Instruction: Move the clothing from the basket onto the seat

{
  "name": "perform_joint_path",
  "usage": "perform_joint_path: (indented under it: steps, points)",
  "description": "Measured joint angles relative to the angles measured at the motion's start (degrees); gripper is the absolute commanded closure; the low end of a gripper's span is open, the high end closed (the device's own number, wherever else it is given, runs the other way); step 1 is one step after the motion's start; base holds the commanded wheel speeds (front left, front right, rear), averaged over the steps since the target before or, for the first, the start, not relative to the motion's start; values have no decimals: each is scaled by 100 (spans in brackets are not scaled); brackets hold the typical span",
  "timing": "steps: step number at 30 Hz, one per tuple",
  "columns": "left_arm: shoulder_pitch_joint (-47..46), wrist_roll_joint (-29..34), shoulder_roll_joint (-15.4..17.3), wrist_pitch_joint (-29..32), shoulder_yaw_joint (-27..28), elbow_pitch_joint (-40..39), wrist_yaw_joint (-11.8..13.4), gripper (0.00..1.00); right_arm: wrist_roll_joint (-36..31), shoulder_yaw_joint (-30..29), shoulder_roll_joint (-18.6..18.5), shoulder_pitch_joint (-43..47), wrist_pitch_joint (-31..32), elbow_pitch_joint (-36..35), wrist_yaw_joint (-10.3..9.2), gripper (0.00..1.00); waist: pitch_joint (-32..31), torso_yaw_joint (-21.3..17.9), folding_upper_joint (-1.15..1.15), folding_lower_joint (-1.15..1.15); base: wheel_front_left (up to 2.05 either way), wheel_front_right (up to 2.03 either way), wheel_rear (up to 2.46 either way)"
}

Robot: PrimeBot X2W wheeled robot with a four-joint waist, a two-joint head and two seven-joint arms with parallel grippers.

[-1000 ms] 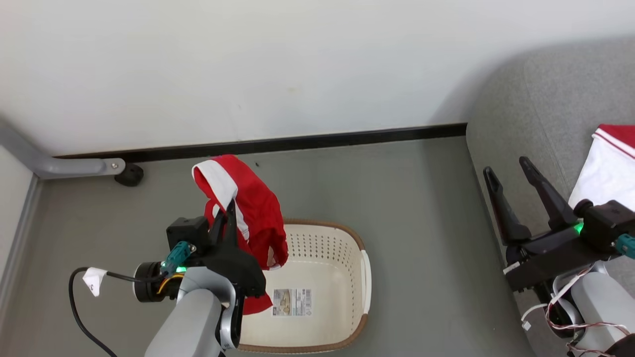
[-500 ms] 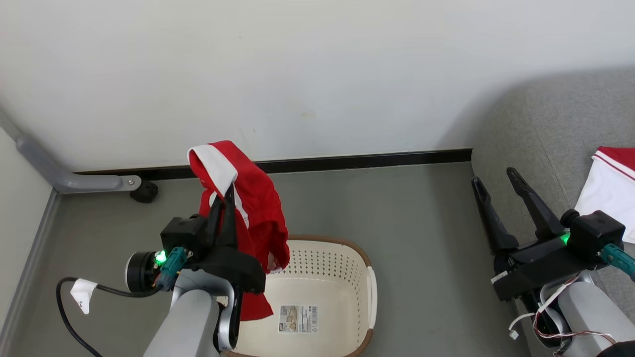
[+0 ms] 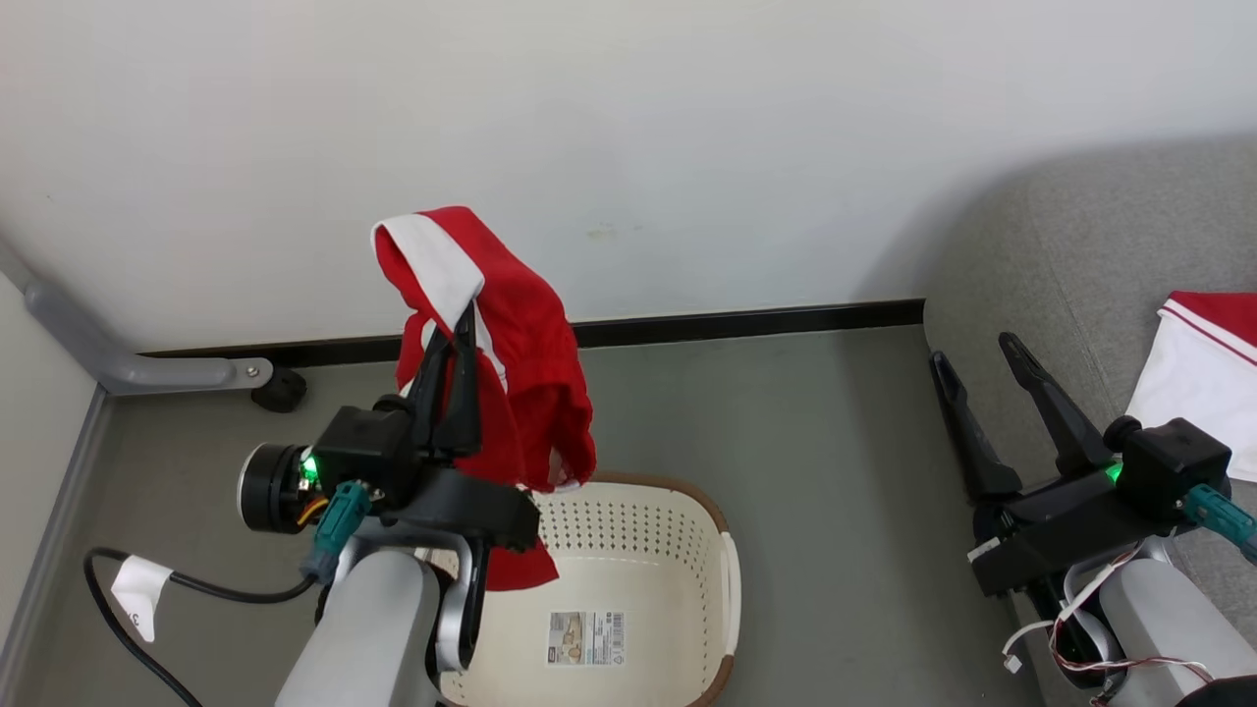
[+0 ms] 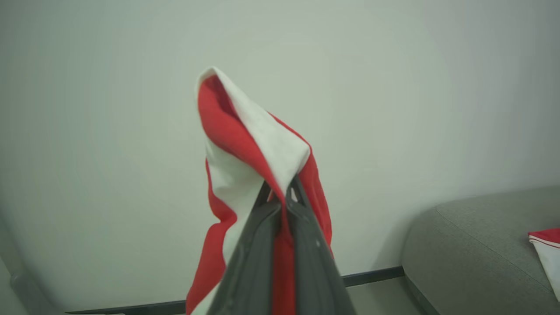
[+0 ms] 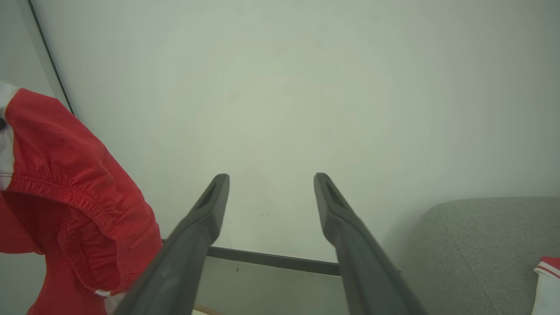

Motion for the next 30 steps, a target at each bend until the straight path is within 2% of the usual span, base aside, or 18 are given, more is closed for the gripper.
perform_joint_path:
  steps: [19, 30]
  points:
    - [-291, 357, 46, -1, -249, -1176, -14, 100, -134, 57, 100, 53, 0, -101, 9, 0, 52, -3, 0, 0, 0, 0, 0]
    - [-537, 404, 9, -1, -556, -1236, -58, 100, -316, 905, 210, -581, 0, -458, 58, 0, 191, 100, 0, 0, 0, 0, 0]
